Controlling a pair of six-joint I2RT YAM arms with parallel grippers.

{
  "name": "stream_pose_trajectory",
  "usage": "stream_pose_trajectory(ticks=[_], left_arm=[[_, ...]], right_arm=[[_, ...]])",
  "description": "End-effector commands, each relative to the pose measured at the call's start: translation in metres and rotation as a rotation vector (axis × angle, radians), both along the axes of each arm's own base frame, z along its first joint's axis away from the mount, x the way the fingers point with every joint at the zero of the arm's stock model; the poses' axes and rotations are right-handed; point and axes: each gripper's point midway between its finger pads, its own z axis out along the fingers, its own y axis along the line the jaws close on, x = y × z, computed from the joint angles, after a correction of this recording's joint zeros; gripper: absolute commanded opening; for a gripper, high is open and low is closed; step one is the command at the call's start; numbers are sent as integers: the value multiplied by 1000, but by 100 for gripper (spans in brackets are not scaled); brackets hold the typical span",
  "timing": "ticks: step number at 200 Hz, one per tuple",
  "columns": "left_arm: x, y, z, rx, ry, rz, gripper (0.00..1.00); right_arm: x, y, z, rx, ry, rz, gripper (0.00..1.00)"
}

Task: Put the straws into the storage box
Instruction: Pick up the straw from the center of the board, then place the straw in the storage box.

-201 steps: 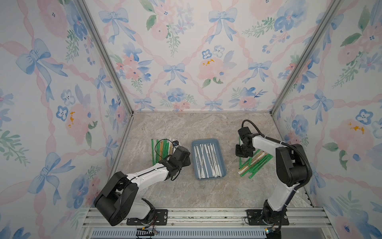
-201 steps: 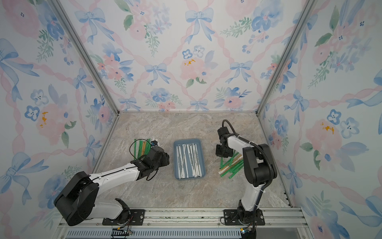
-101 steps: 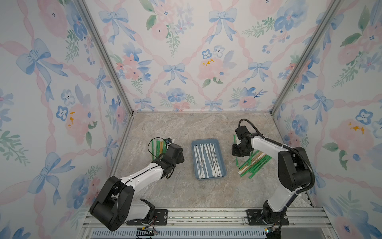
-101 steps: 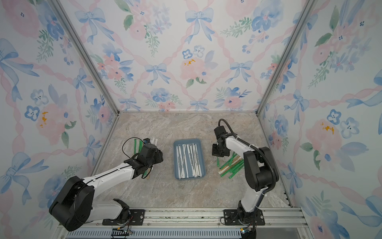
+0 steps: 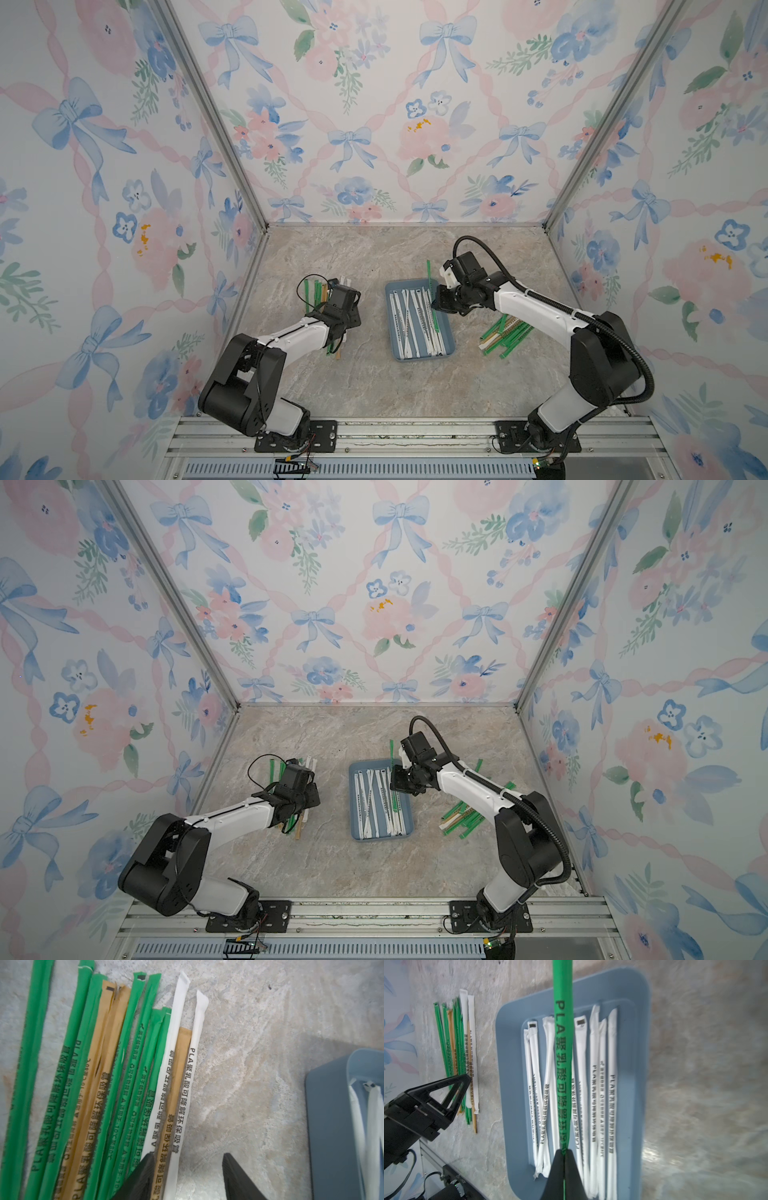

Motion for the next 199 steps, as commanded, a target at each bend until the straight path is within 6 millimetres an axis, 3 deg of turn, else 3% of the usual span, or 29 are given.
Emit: stream_pose_trajectory(ticks=[1,49,110,157,199], left_arm=[[5,0,0,13,12,-30,54],[19,-4,6,17,-1,-46,50],[24,-3,5,34,1,-49,47],[26,-1,-1,58,15,-48,43],[27,0,-7,72,30,-50,40]], right_arm=[[-14,11,-28,10,95,-11,4],[-33,7,-48,-108,154,27,6],[-49,1,-55,-171,183,75,9],[-34,-3,-43,-186,125,48,26],[-24,-12,-33,-175,93,16,27]])
